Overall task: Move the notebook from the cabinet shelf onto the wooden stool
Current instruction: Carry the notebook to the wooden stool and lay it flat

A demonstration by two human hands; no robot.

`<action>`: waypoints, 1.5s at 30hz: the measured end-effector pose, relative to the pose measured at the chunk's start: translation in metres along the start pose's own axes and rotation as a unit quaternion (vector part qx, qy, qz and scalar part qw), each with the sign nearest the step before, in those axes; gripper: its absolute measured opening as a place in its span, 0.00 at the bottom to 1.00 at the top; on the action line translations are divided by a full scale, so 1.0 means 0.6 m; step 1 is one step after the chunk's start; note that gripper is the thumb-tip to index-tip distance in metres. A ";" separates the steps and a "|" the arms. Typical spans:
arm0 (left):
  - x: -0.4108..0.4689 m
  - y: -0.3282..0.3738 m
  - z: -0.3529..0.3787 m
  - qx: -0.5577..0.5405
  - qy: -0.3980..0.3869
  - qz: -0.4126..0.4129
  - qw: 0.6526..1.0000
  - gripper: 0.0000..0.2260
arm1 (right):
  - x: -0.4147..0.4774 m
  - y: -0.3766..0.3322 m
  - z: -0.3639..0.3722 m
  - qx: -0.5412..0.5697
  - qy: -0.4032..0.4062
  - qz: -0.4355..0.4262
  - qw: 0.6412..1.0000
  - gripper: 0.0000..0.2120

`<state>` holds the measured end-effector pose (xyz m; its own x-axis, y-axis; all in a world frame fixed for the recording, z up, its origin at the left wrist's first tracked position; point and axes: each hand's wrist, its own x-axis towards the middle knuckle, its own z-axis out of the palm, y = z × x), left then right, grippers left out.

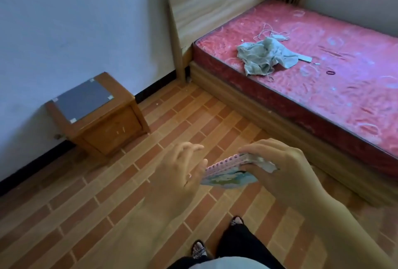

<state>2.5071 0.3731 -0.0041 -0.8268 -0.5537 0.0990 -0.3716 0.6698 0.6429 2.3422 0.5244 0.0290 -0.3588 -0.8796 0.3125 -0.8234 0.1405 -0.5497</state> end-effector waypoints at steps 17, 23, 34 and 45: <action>0.388 -0.130 -0.014 -0.005 -0.003 -0.093 0.996 0.26 | 0.425 0.195 0.060 0.036 -0.087 -0.093 0.991 0.11; 0.419 -0.244 -0.081 -0.001 0.030 -0.198 0.980 0.29 | 0.590 0.188 0.159 0.051 -0.155 -0.120 0.979 0.16; 0.459 -0.538 -0.313 0.006 0.126 -0.302 0.945 0.20 | 0.898 0.012 0.437 0.092 -0.234 -0.232 0.940 0.18; 0.577 -0.731 -0.445 0.014 0.128 -0.334 0.934 0.19 | 1.142 -0.053 0.591 0.108 -0.226 -0.247 0.936 0.14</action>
<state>2.4968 -0.2443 -0.0488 -0.2794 -0.9503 -0.1371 -0.7827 0.1427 0.6058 2.2784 -0.2440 -0.0143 0.3063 -0.9221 0.2367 -0.7144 -0.3869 -0.5830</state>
